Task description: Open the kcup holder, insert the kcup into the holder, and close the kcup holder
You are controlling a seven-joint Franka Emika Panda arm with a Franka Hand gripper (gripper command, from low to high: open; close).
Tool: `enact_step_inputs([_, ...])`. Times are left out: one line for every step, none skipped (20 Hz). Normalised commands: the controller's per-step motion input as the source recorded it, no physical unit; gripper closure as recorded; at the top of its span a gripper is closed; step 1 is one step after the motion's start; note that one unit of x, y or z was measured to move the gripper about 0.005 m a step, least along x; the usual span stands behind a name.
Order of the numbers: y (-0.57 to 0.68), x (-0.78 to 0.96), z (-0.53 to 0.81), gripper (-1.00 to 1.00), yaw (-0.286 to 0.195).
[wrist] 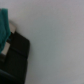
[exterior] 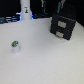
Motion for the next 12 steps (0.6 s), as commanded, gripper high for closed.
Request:
enact_step_inputs([0.64,-0.36,0.01,-1.0,-0.188])
enact_step_inputs([0.67,-0.34,0.01,-1.0,-0.191])
enact_step_inputs([0.67,-0.33,0.01,-1.0,-0.19])
enact_step_inputs([0.68,-0.33,0.01,-1.0,-0.191])
enact_step_inputs([0.68,-0.33,0.01,-1.0,-0.188])
enact_step_inputs([0.68,-0.32,0.01,-1.0,-0.189])
enact_step_inputs([0.68,-0.32,0.0,-1.0,-0.189])
enact_step_inputs([0.68,-0.32,-0.01,-1.0,-0.189])
enact_step_inputs([0.66,-0.33,-0.04,-1.0,-0.191])
enact_step_inputs([0.64,-0.33,-0.08,-1.0,-0.194])
enact_step_inputs([0.62,-0.33,-0.11,-1.0,-0.196])
enact_step_inputs([0.6,-0.33,-0.14,-1.0,-0.196])
